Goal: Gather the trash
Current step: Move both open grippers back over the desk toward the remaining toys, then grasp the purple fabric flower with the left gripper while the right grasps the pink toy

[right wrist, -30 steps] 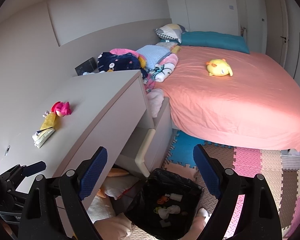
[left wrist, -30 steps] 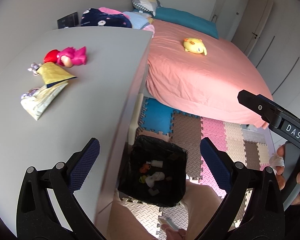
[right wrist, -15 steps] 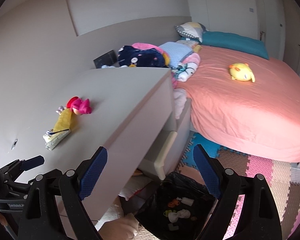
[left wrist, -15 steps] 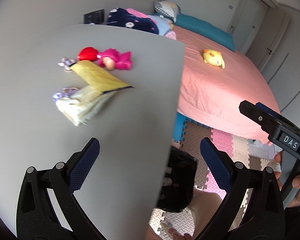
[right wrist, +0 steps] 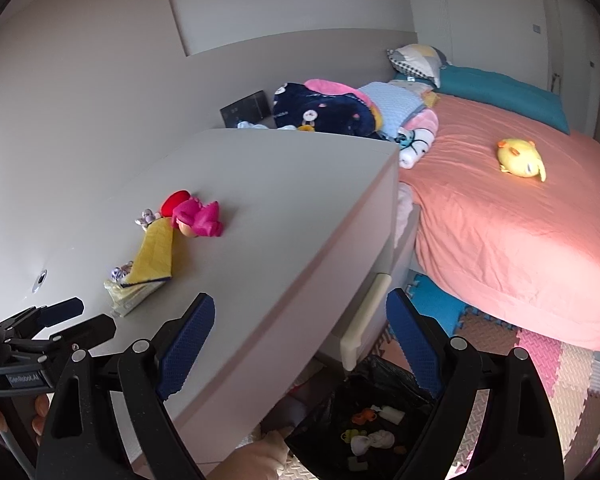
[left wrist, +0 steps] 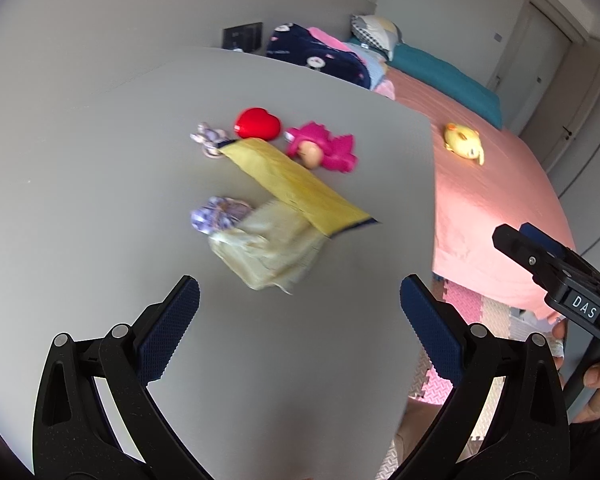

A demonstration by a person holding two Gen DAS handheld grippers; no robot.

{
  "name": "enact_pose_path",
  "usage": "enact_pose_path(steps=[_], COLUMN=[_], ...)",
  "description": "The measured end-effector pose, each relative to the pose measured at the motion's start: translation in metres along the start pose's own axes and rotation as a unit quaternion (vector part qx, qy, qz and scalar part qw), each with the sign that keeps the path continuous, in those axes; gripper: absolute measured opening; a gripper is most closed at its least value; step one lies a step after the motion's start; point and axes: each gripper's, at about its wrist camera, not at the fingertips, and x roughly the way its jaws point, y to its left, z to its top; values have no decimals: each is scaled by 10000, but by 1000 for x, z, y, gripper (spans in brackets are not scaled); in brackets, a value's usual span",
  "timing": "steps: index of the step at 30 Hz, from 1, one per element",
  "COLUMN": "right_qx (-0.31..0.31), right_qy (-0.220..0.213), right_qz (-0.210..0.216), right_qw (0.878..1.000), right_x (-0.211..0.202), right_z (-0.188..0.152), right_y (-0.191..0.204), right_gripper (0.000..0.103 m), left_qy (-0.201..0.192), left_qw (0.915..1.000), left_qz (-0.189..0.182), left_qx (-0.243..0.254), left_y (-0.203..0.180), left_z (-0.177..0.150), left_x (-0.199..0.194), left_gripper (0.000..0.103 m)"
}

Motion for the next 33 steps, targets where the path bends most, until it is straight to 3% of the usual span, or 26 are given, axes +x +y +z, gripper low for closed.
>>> enact_pose_path(steps=[9,15,19,33], right_qx=[-170,-242,-211,-550], right_qy=[13,65,119,229], right_qz=[154,187,188,144], right_qw=[9997,9995,9995,9981], right_x=[15,24,32,69], right_z=[12,14,18,39], right_y=[19,28,30,52], right_gripper=[88,88,88,88], left_qy=[-153,-100,85,238], left_qw=[9982,9975,9978,9980], left_qz=[532,647,566,586], left_qx=[-225,-255,-323,55], left_y=[31,45,53,53], left_z=[20,34,40,37], left_x=[6,21,35,54], left_gripper=[97,92,79,61])
